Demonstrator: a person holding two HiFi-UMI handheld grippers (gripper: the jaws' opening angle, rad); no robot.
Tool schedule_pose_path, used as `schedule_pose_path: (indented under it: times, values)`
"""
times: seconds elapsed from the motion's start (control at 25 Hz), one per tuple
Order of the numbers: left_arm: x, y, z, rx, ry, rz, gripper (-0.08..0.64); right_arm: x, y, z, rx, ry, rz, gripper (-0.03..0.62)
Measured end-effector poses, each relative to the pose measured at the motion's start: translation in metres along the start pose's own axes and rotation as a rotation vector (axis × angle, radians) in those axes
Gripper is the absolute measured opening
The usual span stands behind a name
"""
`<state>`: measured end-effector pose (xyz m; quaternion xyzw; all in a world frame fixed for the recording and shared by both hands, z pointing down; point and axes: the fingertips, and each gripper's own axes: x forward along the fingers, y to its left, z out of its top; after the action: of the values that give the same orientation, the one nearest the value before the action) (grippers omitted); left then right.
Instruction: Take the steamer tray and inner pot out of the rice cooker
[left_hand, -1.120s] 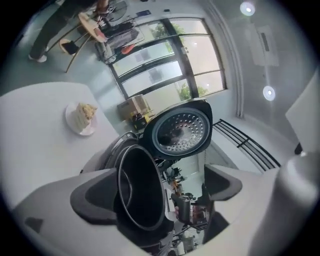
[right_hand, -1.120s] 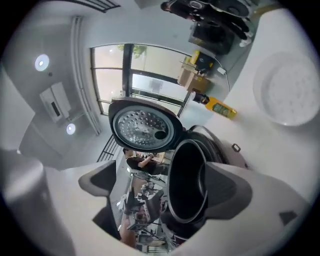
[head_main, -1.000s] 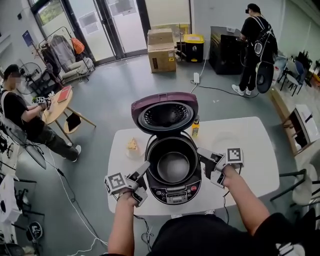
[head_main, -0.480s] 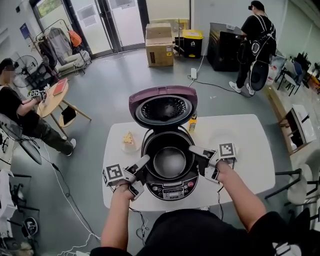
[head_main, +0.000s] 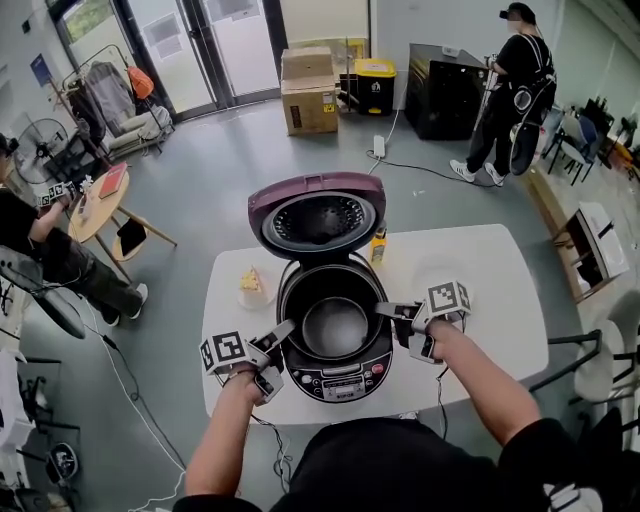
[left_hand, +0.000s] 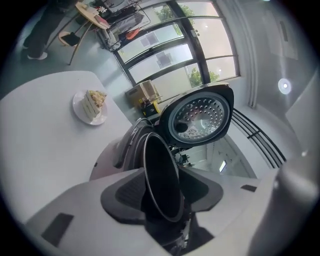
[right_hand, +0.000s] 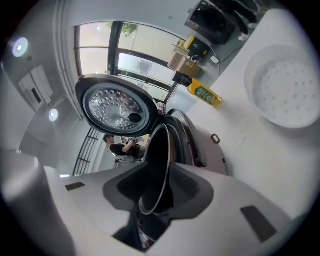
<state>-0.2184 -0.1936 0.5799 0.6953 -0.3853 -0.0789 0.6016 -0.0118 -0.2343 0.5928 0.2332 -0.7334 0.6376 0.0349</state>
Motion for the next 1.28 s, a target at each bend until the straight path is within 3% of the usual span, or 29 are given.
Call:
schedule_pose_path:
  times: [0.16,0.24,0.56,0.76,1.28]
  values:
    - [0.0,0.011,-0.002,0.039,0.01,0.083,0.105,-0.002,-0.01,0.002,-0.066,0.005,-0.058,0.026]
    - [0.0,0.017,-0.002,0.024,0.014,0.104,0.012,-0.003,-0.011,0.003,-0.071,-0.002,-0.064,0.024]
    - [0.0,0.019,-0.002,0.055,0.009,0.102,0.009,-0.001,-0.012,0.003,-0.169,-0.015,-0.119,0.021]
    - [-0.006,0.014,-0.004,0.087,-0.002,0.098,0.005,-0.004,-0.007,-0.005,-0.293,-0.011,-0.164,0.023]
    - [-0.035,-0.056,0.019,0.29,-0.071,0.03,0.017,-0.038,0.076,-0.002,-0.377,-0.192,-0.041,0.028]
